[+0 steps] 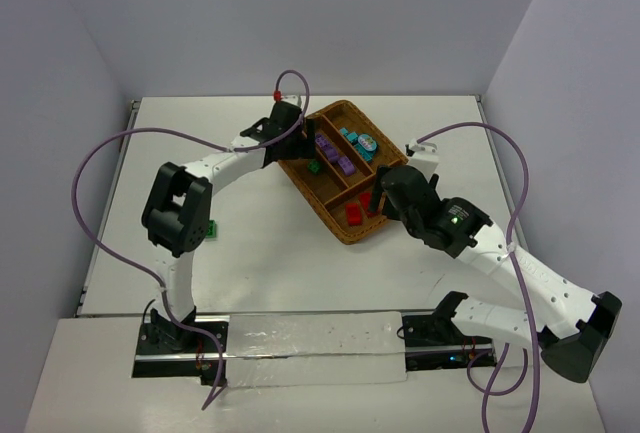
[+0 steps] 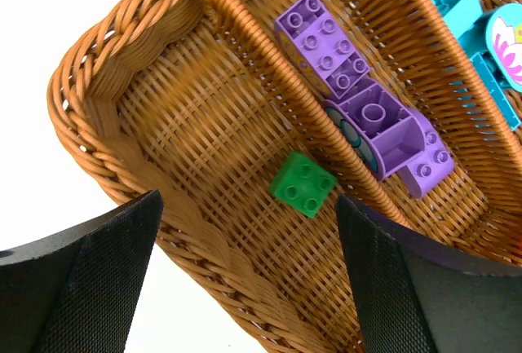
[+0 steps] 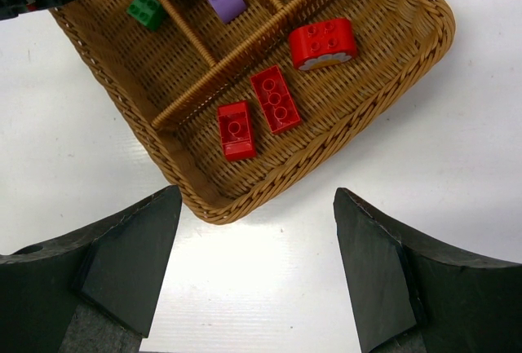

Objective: Sort the legos into containers by color

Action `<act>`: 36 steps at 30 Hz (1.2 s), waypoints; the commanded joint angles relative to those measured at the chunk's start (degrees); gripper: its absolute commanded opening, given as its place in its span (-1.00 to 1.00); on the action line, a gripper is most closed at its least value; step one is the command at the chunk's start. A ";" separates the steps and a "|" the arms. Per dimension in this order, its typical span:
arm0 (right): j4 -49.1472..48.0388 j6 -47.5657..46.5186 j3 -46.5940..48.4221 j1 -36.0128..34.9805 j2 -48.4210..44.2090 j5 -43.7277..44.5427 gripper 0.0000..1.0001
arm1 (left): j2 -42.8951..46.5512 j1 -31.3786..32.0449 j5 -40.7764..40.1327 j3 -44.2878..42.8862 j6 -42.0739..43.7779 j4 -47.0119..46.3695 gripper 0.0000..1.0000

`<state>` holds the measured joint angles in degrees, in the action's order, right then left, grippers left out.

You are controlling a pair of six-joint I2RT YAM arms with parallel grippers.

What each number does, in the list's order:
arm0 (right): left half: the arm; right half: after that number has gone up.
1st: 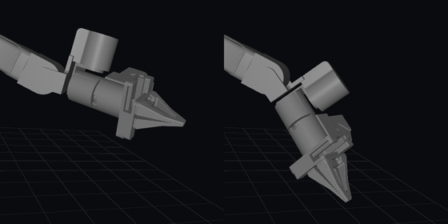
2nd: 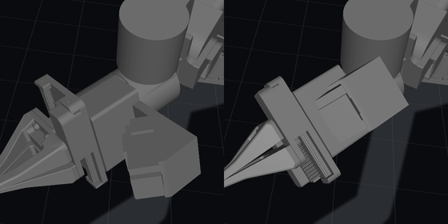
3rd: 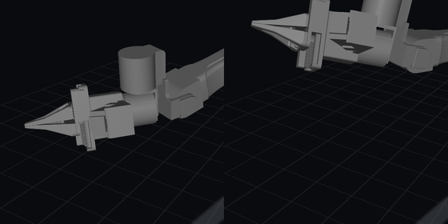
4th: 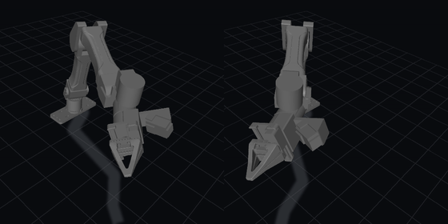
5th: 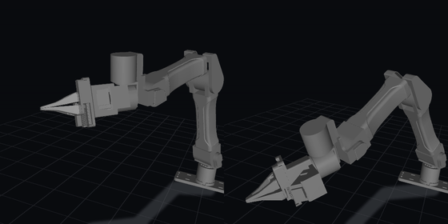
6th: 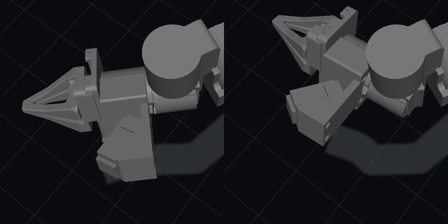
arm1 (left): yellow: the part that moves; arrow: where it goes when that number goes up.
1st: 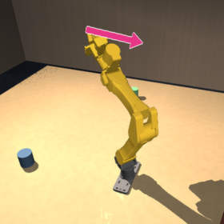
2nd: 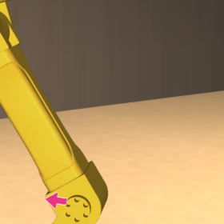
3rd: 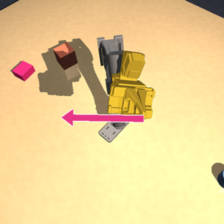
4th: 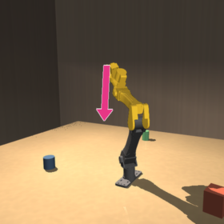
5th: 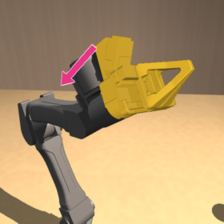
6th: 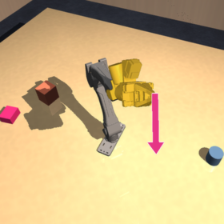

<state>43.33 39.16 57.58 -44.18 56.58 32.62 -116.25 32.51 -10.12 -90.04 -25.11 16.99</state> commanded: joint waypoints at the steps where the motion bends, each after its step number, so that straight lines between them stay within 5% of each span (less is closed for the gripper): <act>1: -0.13 0.66 -0.50 -0.56 -0.90 2.05 0.65 | 5.28 0.23 -3.64 -0.63 -1.23 0.66 0.87; 7: -0.41 0.50 -0.68 -0.57 -0.94 1.94 0.65 | 17.15 -1.01 -12.87 12.21 -5.53 3.52 0.68; 20: -1.88 0.06 -0.89 -0.64 -0.56 0.48 0.65 | 37.34 -9.75 -18.93 37.46 -23.27 19.43 0.89; 36: -2.21 0.05 -0.88 -0.99 -0.39 0.14 0.65 | 30.80 -16.42 -14.13 44.25 -24.18 12.52 0.92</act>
<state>42.83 39.09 56.86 -44.49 56.60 32.08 -84.16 17.64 -26.69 -47.04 -47.92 34.10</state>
